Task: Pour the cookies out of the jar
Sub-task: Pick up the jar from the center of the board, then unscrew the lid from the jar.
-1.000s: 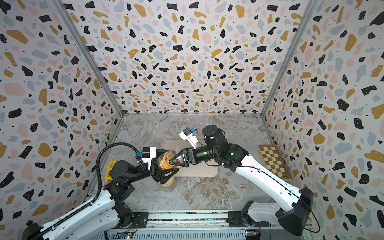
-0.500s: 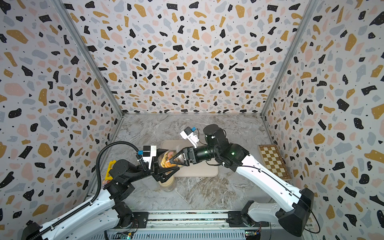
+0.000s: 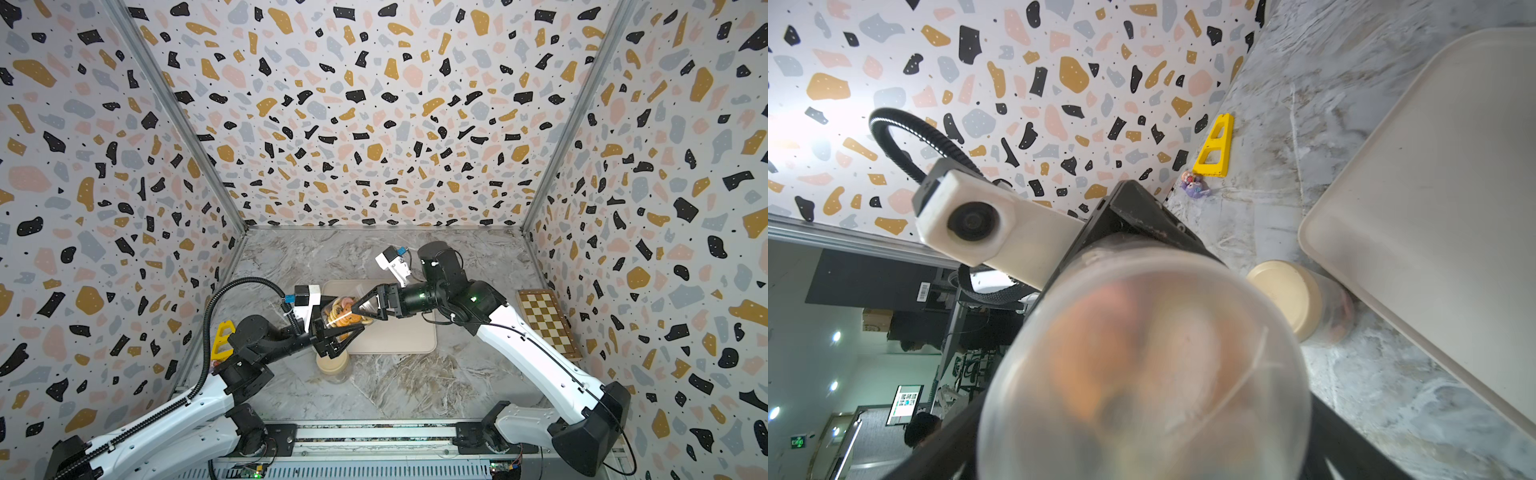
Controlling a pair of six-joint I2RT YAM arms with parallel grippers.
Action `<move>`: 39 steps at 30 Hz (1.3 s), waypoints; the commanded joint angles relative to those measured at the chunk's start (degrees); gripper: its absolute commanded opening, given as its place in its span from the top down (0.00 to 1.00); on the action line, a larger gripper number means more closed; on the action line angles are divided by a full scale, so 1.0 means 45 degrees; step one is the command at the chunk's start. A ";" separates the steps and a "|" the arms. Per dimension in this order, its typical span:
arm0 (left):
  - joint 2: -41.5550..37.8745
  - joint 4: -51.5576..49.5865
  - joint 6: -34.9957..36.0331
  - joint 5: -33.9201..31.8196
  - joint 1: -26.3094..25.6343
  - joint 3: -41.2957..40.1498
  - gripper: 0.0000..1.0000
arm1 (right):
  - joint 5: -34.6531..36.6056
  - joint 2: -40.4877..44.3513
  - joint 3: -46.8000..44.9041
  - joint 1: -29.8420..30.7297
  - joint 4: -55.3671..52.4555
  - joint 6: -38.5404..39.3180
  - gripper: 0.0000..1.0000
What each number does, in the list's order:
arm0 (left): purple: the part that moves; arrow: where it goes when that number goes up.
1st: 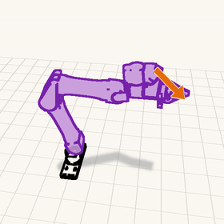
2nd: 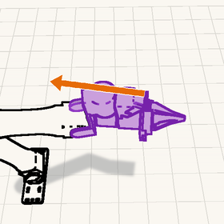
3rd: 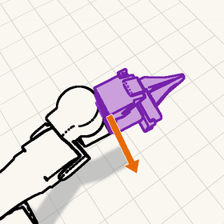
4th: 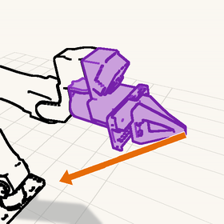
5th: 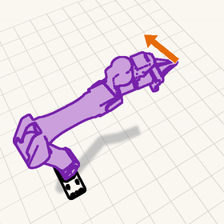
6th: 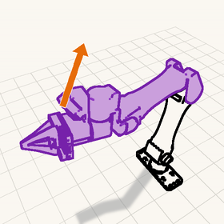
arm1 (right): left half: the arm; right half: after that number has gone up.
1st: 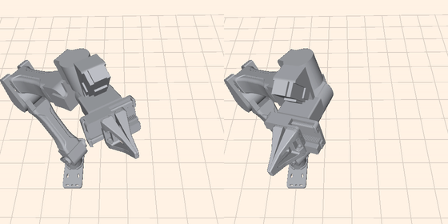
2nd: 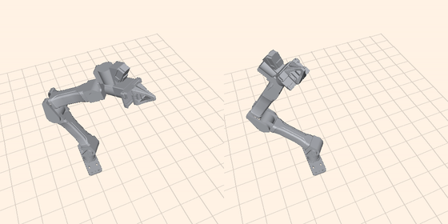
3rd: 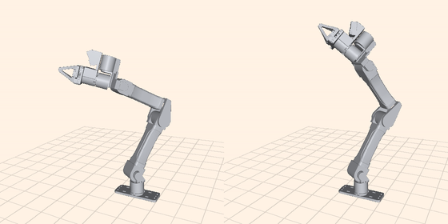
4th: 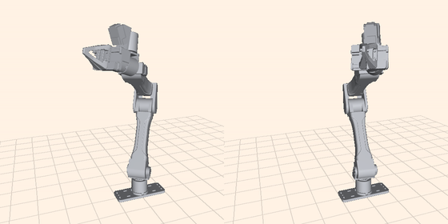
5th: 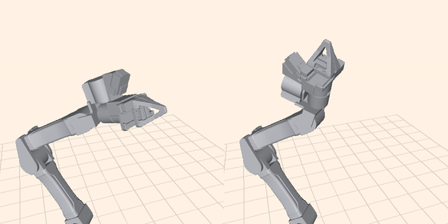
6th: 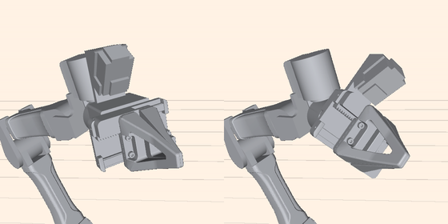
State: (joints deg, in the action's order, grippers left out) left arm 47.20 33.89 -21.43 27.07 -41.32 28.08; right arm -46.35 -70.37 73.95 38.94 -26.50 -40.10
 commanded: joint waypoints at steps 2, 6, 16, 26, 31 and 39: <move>-0.0035 0.2031 0.0500 -0.1122 0.0022 -0.0323 0.71 | 0.2213 0.0671 0.1376 -0.0626 -0.1985 0.1153 0.01; 0.0456 0.1948 0.1346 -0.1627 0.0022 -0.0441 0.76 | 0.7018 0.1223 0.1738 -0.0121 -0.3206 -0.0004 0.00; 0.0864 0.2729 0.2124 -0.2480 0.0022 -0.0372 0.86 | 0.3169 -0.0146 0.2241 -0.0393 -0.2854 -0.1146 0.00; 0.1342 0.3804 0.2131 -0.1818 0.0022 -0.0107 0.95 | 0.0868 0.0094 0.0742 -0.0159 0.1159 -0.4232 0.00; 0.1274 0.3914 0.2146 -0.1814 0.0012 -0.0081 0.99 | 0.1100 0.0085 0.0502 -0.0243 0.1436 -0.5067 0.00; 0.1126 0.3836 0.2203 -0.1760 0.0019 0.0106 1.00 | 0.1653 0.0007 -0.0131 -0.0216 0.1409 -0.5816 0.00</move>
State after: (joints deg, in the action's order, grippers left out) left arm 53.76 43.44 -12.58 18.20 -41.30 25.76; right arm -38.85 -70.57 73.80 37.71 -20.80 -63.96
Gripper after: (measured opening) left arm 0.840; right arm 0.996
